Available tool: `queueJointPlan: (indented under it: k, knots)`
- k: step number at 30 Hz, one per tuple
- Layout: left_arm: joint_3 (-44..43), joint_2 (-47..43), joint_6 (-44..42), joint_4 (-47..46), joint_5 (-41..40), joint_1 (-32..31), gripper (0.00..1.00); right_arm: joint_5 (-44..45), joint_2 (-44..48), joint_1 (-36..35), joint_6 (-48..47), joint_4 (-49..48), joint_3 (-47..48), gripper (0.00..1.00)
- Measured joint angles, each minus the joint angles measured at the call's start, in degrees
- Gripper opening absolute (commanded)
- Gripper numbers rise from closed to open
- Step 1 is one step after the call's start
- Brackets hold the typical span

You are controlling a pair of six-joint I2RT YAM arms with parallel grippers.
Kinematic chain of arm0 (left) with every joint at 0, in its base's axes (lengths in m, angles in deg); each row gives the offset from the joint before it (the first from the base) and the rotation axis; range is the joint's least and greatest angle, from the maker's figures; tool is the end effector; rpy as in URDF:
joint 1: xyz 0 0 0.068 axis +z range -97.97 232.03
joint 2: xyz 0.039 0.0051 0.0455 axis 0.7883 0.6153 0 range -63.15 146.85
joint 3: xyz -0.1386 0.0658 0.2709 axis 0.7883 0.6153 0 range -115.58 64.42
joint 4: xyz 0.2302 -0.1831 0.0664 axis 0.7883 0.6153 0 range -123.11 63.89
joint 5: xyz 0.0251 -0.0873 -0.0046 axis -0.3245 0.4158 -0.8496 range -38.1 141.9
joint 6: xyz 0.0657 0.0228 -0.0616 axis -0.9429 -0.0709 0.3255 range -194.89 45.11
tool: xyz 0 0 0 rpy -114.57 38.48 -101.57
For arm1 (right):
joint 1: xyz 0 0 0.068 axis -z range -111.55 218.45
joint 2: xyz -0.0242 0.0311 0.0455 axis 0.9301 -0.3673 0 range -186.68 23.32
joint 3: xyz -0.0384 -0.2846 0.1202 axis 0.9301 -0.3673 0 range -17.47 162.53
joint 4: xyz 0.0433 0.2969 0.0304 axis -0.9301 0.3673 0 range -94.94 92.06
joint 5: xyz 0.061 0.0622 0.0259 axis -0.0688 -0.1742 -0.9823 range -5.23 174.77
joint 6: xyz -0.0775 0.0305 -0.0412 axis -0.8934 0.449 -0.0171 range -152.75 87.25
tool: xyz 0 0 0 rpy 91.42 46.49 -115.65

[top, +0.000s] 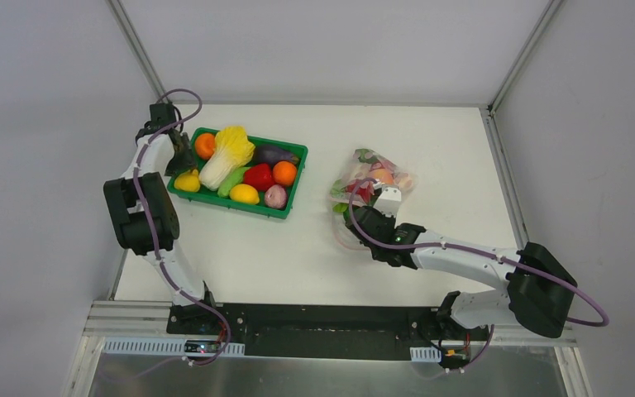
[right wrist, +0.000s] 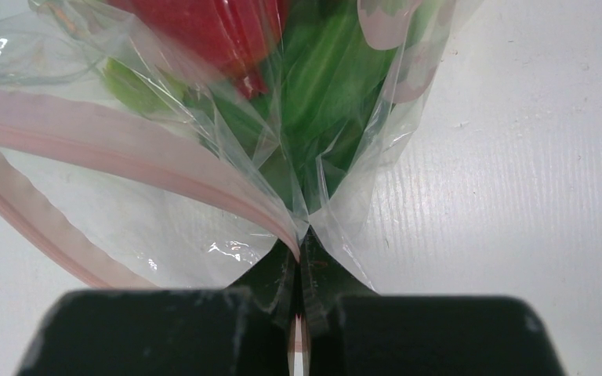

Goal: Open the zip-top bag and remove the fake food
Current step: Place the fake fruit in the bin.

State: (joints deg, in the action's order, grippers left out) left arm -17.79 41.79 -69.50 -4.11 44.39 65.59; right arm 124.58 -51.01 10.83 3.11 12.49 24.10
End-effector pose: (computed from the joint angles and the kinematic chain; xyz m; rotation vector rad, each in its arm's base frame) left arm 0.4677 0.1241 0.2281 -0.4631 2.4323 0.2234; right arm 0.2063 0.2253 0.1946 -0.1311 2.1984 0.0340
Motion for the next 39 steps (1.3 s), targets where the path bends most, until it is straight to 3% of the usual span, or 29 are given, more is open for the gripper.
queueJointPlan:
  k: [9, 16, 21, 31, 39]
  knots:
    - [0.0, -0.2, 1.0, 1.3, 1.4, 0.0, 0.74, 0.1, -0.1, 0.0, -0.3, 1.3, 1.7, 0.0]
    - [1.7, -10.8, 4.4, 2.2, 4.7, -0.1, 0.99, 0.3, 1.1, 0.0, -2.2, 2.4, 2.4, 0.0]
    - [6.4, -21.6, 7.9, 2.1, 8.6, -2.6, 0.99, 0.3, 3.6, 0.0, -4.0, 3.5, 3.3, 0.0]
    - [23.8, -37.7, 18.5, -1.6, 15.8, -18.3, 0.99, -0.5, 8.0, 0.0, -8.7, 5.2, 5.5, 0.0]
    - [41.1, -51.7, 33.1, -11.1, 23.1, -18.8, 0.99, -3.0, 10.5, 0.1, -11.1, 5.4, 6.7, 0.0]
